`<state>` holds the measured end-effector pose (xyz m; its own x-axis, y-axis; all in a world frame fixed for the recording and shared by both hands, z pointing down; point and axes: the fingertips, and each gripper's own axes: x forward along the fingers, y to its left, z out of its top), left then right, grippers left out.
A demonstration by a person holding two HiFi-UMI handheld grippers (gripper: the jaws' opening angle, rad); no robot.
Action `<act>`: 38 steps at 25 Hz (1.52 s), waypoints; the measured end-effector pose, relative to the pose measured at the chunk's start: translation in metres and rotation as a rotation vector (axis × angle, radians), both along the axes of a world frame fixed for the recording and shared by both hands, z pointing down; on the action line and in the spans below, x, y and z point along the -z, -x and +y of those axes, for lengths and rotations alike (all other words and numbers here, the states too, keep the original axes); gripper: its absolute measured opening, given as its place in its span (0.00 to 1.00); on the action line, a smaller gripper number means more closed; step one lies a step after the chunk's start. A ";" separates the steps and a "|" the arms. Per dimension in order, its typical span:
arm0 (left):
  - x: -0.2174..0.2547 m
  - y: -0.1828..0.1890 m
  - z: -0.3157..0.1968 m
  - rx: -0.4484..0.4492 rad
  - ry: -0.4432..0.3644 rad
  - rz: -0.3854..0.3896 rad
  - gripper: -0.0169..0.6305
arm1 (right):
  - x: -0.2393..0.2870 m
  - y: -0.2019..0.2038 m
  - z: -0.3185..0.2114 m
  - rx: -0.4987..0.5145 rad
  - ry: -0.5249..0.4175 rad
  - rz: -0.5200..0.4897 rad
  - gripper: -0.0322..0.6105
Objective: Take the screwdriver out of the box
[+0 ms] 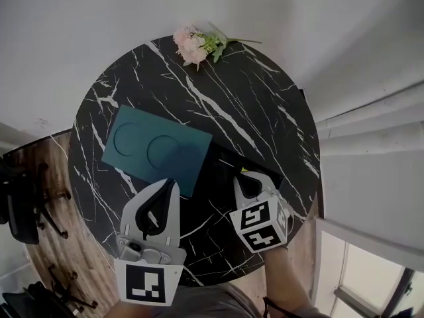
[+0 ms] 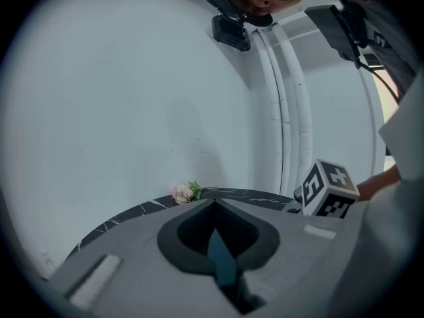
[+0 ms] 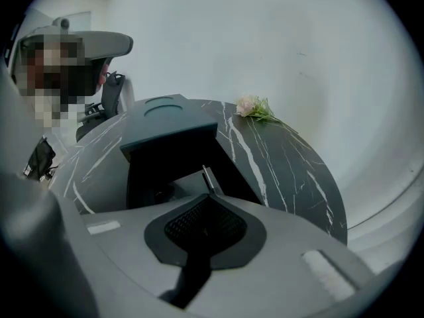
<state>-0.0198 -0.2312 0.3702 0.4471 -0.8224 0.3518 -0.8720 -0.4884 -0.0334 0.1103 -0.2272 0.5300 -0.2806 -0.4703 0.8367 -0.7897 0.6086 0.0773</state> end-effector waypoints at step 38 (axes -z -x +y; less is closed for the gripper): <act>0.005 -0.007 0.005 -0.001 0.007 0.023 0.03 | -0.005 -0.018 0.002 0.145 0.032 0.151 0.27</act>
<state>-0.0130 -0.2259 0.3650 0.4563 -0.8193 0.3472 -0.8718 -0.4897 -0.0099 0.1280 -0.2256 0.5354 -0.2135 -0.4071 0.8881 -0.6748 0.7188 0.1673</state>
